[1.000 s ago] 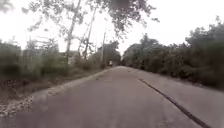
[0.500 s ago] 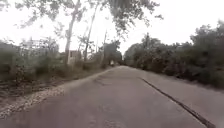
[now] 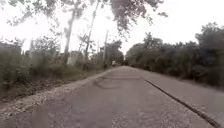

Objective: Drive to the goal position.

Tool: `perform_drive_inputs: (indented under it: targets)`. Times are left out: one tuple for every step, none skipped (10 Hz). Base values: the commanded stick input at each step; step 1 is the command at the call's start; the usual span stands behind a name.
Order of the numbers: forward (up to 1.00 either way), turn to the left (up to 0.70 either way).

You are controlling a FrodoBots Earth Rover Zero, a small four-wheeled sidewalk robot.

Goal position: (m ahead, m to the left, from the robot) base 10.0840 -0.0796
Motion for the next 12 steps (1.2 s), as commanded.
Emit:
perform_drive_inputs:
  targets:
    - [0.85,-0.34]
    - [0.85,-0.34]
    - [0.85,-0.33]
    - [0.85,-0.16]
    - [0.85,0.00]
    - [0.85,0.00]
    - [0.85,0.00]
    - [0.85,0.00]
    - [0.85,0.00]
    - [0.85,0.00]
    - [0.85,0.00]
    - [0.85,0.00]
